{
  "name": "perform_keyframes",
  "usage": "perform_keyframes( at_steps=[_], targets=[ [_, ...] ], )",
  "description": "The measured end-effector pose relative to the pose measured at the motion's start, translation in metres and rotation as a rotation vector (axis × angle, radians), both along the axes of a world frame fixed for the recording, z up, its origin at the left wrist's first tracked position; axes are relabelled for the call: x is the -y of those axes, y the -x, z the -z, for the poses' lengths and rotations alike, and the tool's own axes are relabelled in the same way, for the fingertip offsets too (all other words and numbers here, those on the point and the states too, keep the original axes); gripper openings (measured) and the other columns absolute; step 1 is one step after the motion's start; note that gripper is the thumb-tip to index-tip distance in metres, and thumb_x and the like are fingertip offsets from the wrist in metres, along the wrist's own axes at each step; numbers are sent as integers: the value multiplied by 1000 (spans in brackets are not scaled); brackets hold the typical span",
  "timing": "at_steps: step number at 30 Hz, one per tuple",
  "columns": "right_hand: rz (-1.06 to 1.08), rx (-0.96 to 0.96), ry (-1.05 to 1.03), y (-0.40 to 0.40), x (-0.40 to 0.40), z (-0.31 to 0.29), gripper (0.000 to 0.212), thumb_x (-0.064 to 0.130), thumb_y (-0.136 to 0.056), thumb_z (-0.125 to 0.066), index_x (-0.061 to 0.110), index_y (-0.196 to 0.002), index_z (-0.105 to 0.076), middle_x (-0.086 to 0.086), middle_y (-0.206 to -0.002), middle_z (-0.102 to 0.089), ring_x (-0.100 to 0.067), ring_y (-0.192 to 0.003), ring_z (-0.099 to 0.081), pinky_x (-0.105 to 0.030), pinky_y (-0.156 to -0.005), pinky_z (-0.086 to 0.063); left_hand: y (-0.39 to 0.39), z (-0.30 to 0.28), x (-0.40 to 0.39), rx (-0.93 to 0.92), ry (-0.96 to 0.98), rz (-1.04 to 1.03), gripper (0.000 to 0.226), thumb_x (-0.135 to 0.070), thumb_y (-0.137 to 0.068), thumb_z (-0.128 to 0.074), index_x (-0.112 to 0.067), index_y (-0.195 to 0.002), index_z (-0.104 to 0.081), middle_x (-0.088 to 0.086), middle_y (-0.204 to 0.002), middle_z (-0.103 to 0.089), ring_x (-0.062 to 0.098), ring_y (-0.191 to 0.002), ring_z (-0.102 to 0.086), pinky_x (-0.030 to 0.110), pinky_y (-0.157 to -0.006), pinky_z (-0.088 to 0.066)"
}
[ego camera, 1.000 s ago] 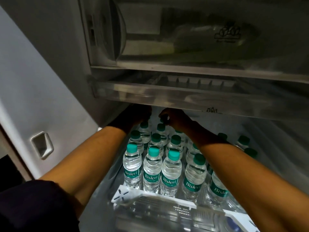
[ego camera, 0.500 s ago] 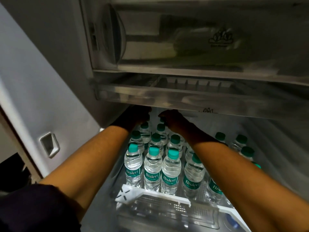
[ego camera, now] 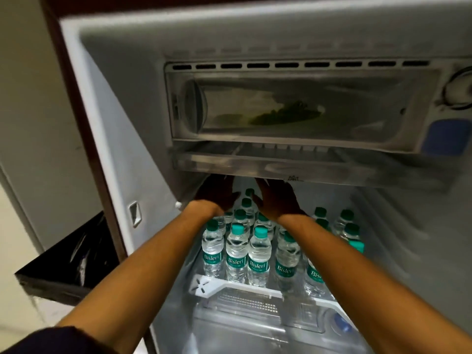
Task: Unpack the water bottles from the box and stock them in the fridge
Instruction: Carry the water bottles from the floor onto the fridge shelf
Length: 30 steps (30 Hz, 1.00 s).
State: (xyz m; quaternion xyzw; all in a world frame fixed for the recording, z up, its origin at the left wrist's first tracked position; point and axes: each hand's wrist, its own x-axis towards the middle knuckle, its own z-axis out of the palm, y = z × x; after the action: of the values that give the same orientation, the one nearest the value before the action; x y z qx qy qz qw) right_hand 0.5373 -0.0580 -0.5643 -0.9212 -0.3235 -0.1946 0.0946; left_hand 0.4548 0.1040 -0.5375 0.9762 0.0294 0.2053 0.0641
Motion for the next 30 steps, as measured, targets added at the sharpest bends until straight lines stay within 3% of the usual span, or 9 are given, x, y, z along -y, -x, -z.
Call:
perform_keyframes(
  at_steps=[3, 5, 6, 8, 10, 14, 16, 21, 30],
  targets=[
    [60, -87, 17, 25, 15, 1, 71, 60, -98, -30, 34, -155, 3, -5, -164, 0, -29, -150, -4, -50, -121, -4, 30, 8, 8, -8, -176, -48, 82, -50, -92, -52, -21, -156, -8, 8, -161, -13, 28, -144, -24, 43, -119, -20],
    [88, -126, 17, 40, 24, 3, 72, 66, -96, -23, 39, -152, 14, -2, -163, 17, -25, -150, 13, -48, -119, 9, 50, 12, 17, -34, -256, -105, 65, -53, -92, -48, -15, -144, -39, 16, -151, -37, 31, -133, -40, 46, -113, -32],
    [98, -121, 7, 48, 29, 4, 73, 68, -95, -21, 39, -151, 16, -1, -162, 21, -24, -149, 16, -48, -119, 10, 63, 12, 23, -33, -289, -145, 54, -57, -93, -44, -14, -122, -57, 17, -132, -57, 32, -116, -54, 45, -101, -43],
    [114, -62, -20, 66, 39, 7, 75, 70, -94, -21, 39, -152, 14, 0, -161, 23, -25, -150, 15, -50, -120, 6, 85, 14, 35, 18, -356, -177, 54, -63, -93, -35, -16, -103, -60, 12, -106, -65, 29, -95, -59, 40, -85, -45],
    [135, 1, -41, 83, 47, 9, 76, 71, -93, -22, 37, -154, 8, -3, -163, 15, -28, -151, 6, -51, -119, 1, 104, 23, 43, 90, -366, -146, 62, -65, -92, -32, -15, -122, -53, 12, -117, -58, 29, -106, -52, 42, -95, -38],
    [138, 37, -54, 123, 56, 15, 77, 75, -91, -19, 31, -154, -16, -14, -150, -40, -33, -133, -43, -57, -114, -24, 142, 45, 52, 43, -200, -116, 81, -64, -95, -28, -13, -155, -14, 13, -162, -12, 28, -150, -9, 48, -121, -13],
    [113, 51, -65, 138, 57, 23, 77, 74, -91, -22, 31, -154, -15, -13, -154, -32, -32, -138, -34, -57, -115, -19, 158, 56, 57, 31, -165, -115, 82, -66, -95, -26, -15, -156, -5, 9, -164, 2, 24, -151, 3, 48, -122, -8],
    [24, 59, -54, 172, 55, 59, 82, 76, -89, -18, 34, -155, 6, -6, -163, 14, -30, -151, 6, -57, -118, 3, 204, 87, 64, 39, -122, -150, 83, -66, -94, -27, -18, -156, -2, 6, -164, 7, 23, -151, 8, 42, -120, 3],
    [-148, 25, -83, 247, 34, 133, 82, 77, -87, -23, 34, -155, -7, -6, -164, 0, -32, -151, -3, -59, -119, -6, 296, 145, 46, -25, -101, -317, 85, -73, -90, -20, -22, -156, 1, 5, -163, 9, 23, -151, 9, 51, -121, -1]
  ],
)
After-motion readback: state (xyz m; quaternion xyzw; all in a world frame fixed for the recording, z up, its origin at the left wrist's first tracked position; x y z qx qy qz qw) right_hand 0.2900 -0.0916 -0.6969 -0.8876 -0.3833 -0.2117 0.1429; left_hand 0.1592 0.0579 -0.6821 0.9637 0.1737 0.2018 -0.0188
